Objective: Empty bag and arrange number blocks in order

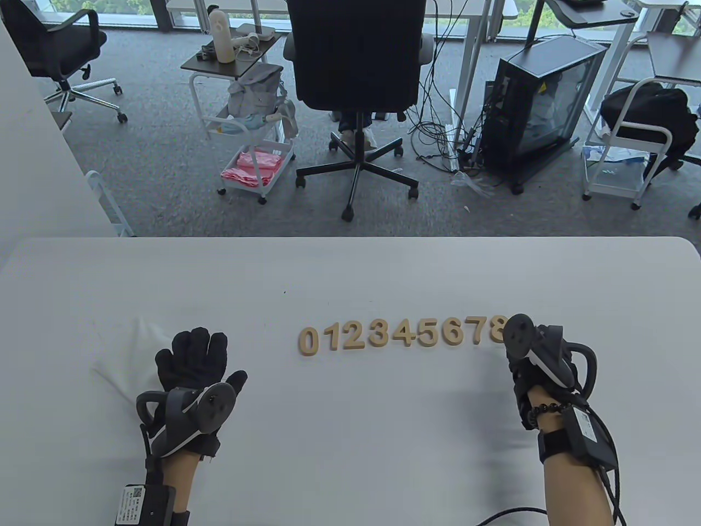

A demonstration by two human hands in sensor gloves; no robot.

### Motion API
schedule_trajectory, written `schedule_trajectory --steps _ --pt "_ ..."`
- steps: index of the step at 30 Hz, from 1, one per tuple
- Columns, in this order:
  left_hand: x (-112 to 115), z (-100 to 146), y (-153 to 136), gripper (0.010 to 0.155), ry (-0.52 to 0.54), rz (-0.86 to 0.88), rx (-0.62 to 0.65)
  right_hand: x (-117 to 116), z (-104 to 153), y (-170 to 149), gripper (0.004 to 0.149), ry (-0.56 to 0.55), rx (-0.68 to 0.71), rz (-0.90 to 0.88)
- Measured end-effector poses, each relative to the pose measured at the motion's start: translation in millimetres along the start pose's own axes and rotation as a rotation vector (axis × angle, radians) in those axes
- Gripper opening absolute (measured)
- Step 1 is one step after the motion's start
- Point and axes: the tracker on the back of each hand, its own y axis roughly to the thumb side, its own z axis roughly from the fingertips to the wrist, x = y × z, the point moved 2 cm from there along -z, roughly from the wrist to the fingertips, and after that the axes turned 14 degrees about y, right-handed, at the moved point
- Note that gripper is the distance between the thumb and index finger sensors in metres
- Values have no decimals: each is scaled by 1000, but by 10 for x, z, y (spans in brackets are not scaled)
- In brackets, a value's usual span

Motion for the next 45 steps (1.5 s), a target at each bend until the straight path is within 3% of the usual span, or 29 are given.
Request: schedule_trajectory --steps 8,20,45 --pt "-9 4 -31 77 -4 -16 -16 -62 -390 -234 57 54 -74 15" --pt "-18 0 -69 77 -7 -25 -35 -398 -785 -138 53 137 -107 10" --pt "6 5 -73 77 -16 -28 -36 -542 -904 -65 52 230 -124 28"
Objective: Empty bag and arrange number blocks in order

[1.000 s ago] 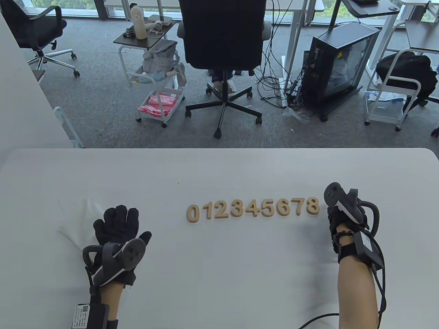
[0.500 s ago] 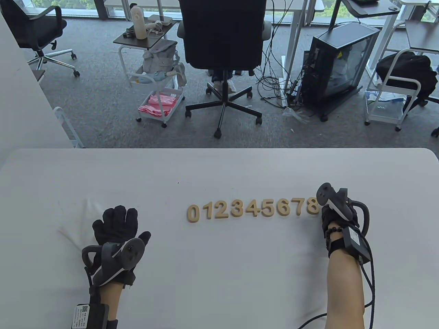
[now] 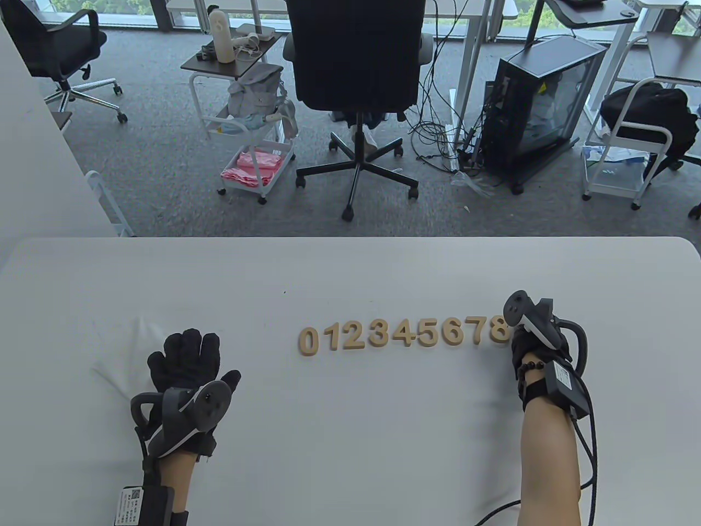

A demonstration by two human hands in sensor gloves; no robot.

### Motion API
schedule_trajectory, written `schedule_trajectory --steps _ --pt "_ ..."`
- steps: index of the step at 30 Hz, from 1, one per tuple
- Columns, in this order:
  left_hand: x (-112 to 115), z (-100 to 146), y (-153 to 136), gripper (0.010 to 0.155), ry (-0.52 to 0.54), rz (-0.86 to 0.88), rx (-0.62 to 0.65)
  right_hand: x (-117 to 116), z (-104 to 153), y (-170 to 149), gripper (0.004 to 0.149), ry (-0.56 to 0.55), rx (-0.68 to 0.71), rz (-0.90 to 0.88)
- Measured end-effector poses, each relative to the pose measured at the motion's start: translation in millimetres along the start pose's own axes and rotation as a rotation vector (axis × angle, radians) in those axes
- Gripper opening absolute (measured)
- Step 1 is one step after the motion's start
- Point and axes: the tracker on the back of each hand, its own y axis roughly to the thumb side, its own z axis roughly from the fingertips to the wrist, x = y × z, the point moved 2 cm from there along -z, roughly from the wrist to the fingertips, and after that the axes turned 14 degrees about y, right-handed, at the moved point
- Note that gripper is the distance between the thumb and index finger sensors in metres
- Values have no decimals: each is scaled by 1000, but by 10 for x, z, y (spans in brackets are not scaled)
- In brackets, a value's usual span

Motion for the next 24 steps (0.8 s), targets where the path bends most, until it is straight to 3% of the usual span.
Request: schedule_trajectory --steps 5,11,18,24 --pt "9 -1 7 77 -3 2 4 32 25 -29 55 -10 -7 -20" --pt "35 -3 45 77 -31 14 20 169 231 -133 58 -47 -1 -16" --pt "71 6 177 78 -94 53 66 280 782 -117 61 -122 105 -31" --pt "131 19 314 82 -192 101 114 199 1370 27 64 -168 235 -55"
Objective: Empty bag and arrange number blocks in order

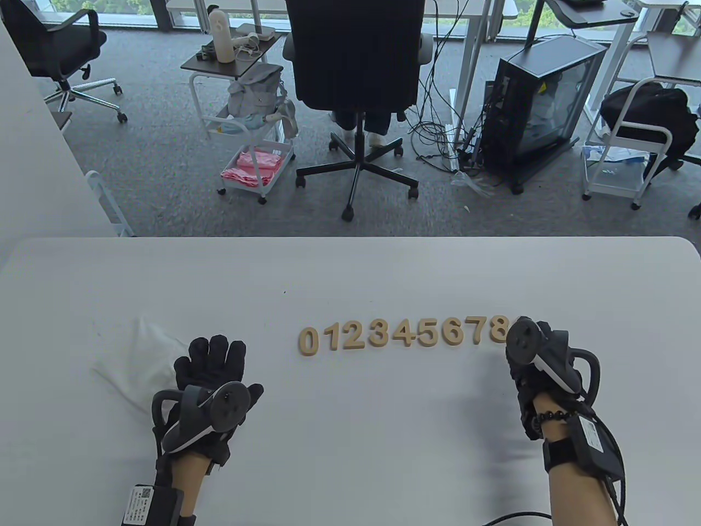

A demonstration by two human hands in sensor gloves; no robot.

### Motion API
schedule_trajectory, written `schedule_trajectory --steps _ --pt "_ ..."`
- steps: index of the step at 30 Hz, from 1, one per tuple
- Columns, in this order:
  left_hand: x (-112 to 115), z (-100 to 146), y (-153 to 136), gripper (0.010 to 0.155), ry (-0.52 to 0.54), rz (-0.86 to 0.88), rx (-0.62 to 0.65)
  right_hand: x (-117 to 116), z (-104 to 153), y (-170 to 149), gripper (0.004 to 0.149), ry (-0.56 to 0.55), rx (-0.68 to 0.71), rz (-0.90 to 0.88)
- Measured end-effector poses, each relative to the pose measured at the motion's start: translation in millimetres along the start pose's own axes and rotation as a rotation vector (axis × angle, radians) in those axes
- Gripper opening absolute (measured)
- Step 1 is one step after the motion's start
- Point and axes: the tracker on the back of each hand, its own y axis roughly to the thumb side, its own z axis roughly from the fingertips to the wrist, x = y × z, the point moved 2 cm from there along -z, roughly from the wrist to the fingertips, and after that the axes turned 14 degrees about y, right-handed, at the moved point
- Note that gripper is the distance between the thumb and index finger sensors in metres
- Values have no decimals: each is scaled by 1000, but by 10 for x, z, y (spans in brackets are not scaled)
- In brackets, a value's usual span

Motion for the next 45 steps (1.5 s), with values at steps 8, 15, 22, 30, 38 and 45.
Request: schedule_trajectory --steps 8,15,22,30,38,45 --pt "172 -10 156 88 -147 15 63 -142 592 431 65 -52 154 -13" --pt "240 -19 191 91 -173 9 79 -224 808 836 66 -77 238 -37" --pt "235 -21 177 89 -119 6 64 -403 855 1052 67 -104 283 46" --pt "239 -20 171 88 -112 -16 61 -457 846 980 68 -87 297 21" --pt "190 -17 138 87 -83 -6 45 -467 846 980 68 -74 301 0" --pt "191 -18 120 87 -87 -13 37 -452 842 965 67 -78 304 -14"
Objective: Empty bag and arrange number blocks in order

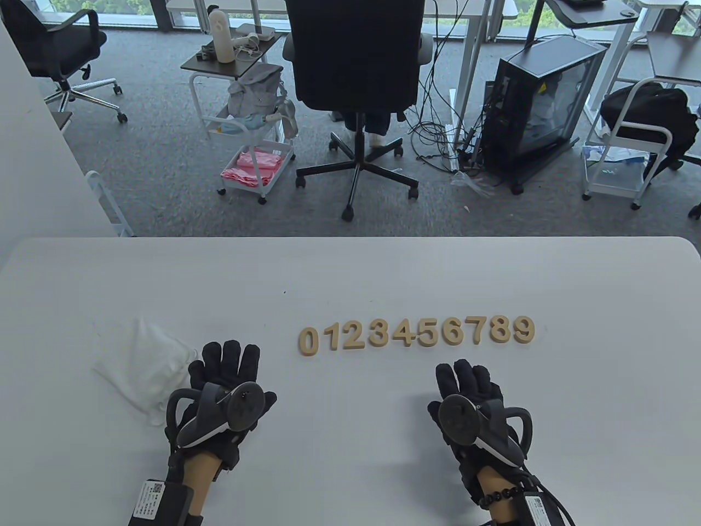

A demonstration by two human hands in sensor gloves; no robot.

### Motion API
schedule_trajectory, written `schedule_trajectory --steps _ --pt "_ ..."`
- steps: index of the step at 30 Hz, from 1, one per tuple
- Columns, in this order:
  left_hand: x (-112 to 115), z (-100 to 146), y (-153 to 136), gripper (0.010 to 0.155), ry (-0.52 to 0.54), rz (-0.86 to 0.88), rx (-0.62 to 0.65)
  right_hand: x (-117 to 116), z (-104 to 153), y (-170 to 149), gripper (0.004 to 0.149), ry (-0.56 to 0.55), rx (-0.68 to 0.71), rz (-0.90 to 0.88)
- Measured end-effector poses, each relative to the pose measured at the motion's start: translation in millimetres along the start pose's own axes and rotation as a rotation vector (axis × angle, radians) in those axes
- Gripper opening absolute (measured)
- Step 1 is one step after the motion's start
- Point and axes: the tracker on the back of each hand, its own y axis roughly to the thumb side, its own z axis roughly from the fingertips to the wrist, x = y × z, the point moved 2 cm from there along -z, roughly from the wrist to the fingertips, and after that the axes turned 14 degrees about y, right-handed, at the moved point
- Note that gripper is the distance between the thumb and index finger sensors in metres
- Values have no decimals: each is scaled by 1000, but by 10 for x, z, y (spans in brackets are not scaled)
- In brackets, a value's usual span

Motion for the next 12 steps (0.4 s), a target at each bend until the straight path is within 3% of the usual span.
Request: schedule_trajectory --steps 12 --pt "-9 11 -70 86 -2 -9 -28 -15 -15 7 67 6 18 -21"
